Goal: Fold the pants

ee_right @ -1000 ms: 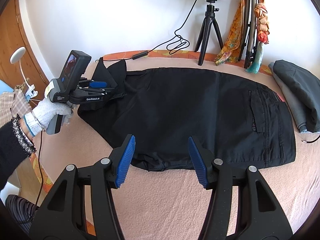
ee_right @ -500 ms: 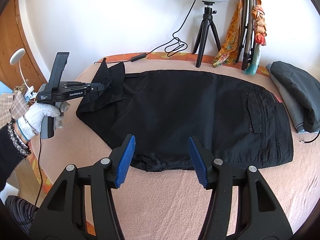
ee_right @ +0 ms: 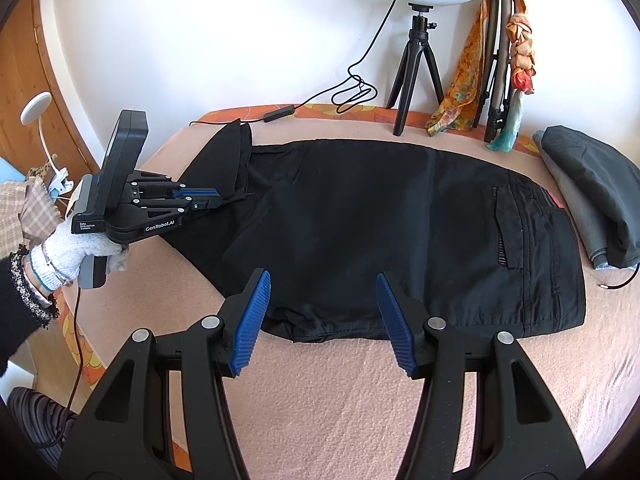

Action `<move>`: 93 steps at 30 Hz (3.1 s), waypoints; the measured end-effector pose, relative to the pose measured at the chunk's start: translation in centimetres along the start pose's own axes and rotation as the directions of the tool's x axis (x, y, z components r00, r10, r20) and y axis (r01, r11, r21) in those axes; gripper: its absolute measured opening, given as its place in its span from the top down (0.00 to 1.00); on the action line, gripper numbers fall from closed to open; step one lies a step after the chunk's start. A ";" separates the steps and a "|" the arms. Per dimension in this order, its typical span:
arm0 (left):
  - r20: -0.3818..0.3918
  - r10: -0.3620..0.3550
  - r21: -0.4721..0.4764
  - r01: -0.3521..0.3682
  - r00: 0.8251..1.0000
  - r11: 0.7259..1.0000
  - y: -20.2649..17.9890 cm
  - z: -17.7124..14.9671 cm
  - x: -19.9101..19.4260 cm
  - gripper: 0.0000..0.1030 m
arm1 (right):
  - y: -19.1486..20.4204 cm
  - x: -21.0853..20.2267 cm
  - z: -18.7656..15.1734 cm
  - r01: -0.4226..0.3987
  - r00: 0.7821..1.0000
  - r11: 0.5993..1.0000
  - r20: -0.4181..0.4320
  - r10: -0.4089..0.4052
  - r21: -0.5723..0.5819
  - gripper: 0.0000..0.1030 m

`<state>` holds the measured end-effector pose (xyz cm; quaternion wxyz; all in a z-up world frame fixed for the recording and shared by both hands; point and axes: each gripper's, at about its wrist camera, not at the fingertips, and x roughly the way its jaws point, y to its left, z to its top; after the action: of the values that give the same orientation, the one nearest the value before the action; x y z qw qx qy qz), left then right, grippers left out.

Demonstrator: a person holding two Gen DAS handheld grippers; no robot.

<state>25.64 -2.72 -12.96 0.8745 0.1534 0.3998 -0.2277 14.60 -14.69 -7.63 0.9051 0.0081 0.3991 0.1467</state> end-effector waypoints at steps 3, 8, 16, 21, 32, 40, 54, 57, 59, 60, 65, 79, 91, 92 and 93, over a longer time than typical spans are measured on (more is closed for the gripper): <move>0.008 0.076 0.045 -0.076 0.997 0.996 -0.3 0.0 -0.4 0.45 | -0.2 0.1 -0.1 0.000 1.000 1.000 -0.007 0.000 0.004 0.44; -0.047 0.154 0.165 -0.145 0.987 0.976 -1.8 -0.4 1.1 0.38 | -0.1 0.2 0.0 -0.006 1.000 1.000 -0.009 0.006 0.006 0.44; -0.028 0.094 0.035 -0.093 0.995 0.995 1.2 0.2 2.2 0.90 | 0.0 0.1 -0.2 -0.009 1.000 1.000 -0.009 0.009 0.005 0.44; 0.058 -0.001 -0.115 0.007 0.998 0.993 3.2 -0.2 0.3 0.96 | -0.7 0.4 -0.1 -0.033 0.999 0.998 -0.017 0.034 0.044 0.34; 0.225 -0.146 -0.217 0.196 0.963 0.956 2.7 -0.8 -4.4 0.96 | -3.3 9.0 6.2 -0.352 0.918 0.875 -0.061 0.392 0.332 0.19; 0.267 -0.197 -0.211 0.257 0.943 0.943 1.8 -0.4 -6.0 0.96 | -0.3 22.2 9.5 -0.463 0.776 0.668 -0.098 0.623 0.583 0.19; 0.214 -0.280 -0.130 0.311 0.936 0.942 -2.5 0.2 -5.2 0.96 | 2.6 20.6 12.6 -0.366 0.875 0.827 -0.143 0.462 0.428 0.94; 0.215 -0.307 -0.111 0.335 0.927 0.936 -3.8 1.0 -5.2 0.96 | 1.4 18.2 12.8 -0.330 0.906 0.865 -0.130 0.402 0.377 0.95; 0.211 -0.354 -0.111 0.382 0.911 0.918 -4.4 1.4 -5.6 0.96 | 0.5 16.5 13.0 -0.304 0.923 0.886 -0.120 0.364 0.351 0.95; 0.207 -0.372 -0.110 0.400 0.905 0.910 -4.7 1.6 -5.9 0.92 | 0.0 15.8 13.1 -0.289 0.932 0.898 -0.117 0.343 0.333 0.95; 0.235 -0.342 -0.088 0.370 0.910 0.925 -5.0 1.4 -8.8 0.62 | -4.3 13.7 12.8 -0.230 0.952 0.916 -0.119 0.282 0.329 0.95; 0.143 -0.227 -0.124 0.245 0.963 0.962 -3.8 2.1 -4.6 0.62 | -14.5 8.2 9.7 -0.107 0.979 0.930 -0.126 0.160 0.352 0.96; 0.041 -0.289 -0.022 0.290 0.957 0.957 -9.6 2.7 0.1 0.62 | -21.1 9.2 7.0 -0.007 0.979 0.923 -0.187 0.084 0.384 0.96; 0.026 -0.281 -0.013 0.282 0.959 0.959 -9.9 2.4 0.4 0.62 | -21.4 9.3 7.0 0.001 0.978 0.924 -0.191 0.078 0.383 0.96; 0.013 -0.276 -0.008 0.276 0.961 0.961 -10.0 2.2 0.8 0.62 | -21.7 9.6 7.0 0.013 0.978 0.923 -0.195 0.067 0.383 0.96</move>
<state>22.26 -12.46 -13.08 0.8372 0.0907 0.4134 -0.3464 31.46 -32.16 -12.58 0.8380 0.1749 0.5109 0.0786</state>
